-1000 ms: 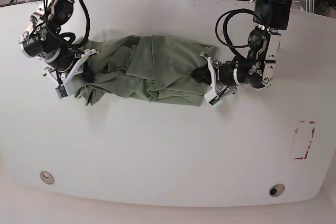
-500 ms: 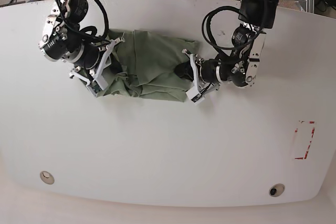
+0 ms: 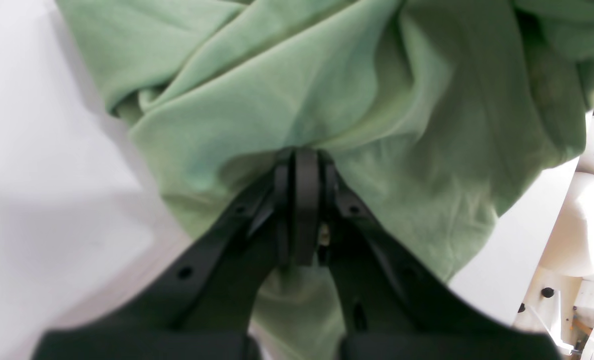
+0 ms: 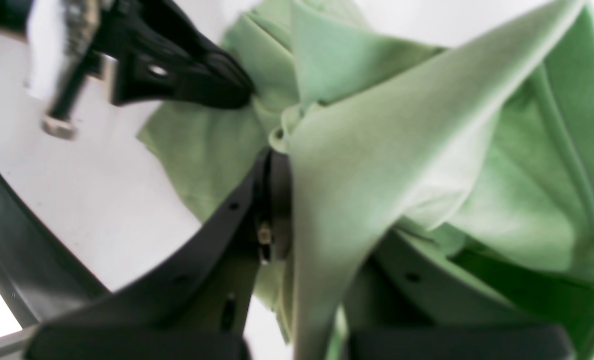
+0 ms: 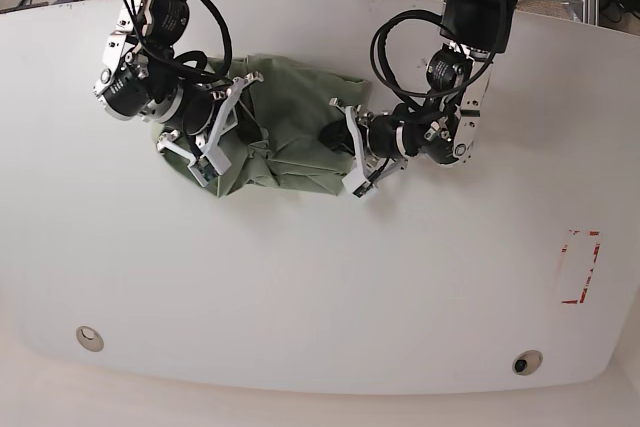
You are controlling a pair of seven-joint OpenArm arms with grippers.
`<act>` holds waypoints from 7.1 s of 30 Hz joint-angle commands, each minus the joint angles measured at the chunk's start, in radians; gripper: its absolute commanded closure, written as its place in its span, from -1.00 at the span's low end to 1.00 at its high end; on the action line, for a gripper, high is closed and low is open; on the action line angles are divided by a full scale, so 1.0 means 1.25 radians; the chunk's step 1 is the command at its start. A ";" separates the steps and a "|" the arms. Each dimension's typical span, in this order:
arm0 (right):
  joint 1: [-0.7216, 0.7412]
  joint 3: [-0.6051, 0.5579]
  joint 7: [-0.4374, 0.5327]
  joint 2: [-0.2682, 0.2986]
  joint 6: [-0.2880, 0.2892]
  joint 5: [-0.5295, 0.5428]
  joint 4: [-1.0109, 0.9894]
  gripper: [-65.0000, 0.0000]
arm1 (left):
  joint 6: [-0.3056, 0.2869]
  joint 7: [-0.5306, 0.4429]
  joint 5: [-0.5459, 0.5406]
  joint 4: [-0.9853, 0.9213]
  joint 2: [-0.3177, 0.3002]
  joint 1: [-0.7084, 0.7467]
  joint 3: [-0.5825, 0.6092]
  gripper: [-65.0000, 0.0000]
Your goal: Layout the t-shirt on the table in an organized manner, then fold the t-shirt properly
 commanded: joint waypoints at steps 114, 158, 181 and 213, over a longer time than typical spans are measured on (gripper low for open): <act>0.026 -0.361 0.171 0.165 -0.011 0.021 0.012 -0.82 | -0.046 -0.034 0.017 0.336 -0.182 0.089 -0.436 1.00; 0.004 -0.478 0.392 0.123 -0.014 -0.334 -0.073 0.99 | -0.048 -0.034 0.016 0.336 -0.182 0.149 -0.484 1.00; 0.050 -0.484 0.344 -0.017 -0.049 -0.340 -0.027 1.00 | -0.048 -0.033 0.015 0.337 -0.182 0.175 -0.459 1.00; 0.099 -0.484 0.354 -0.033 -0.052 -0.340 -0.127 1.00 | -0.048 -0.071 0.015 0.207 -0.110 0.121 -0.346 1.00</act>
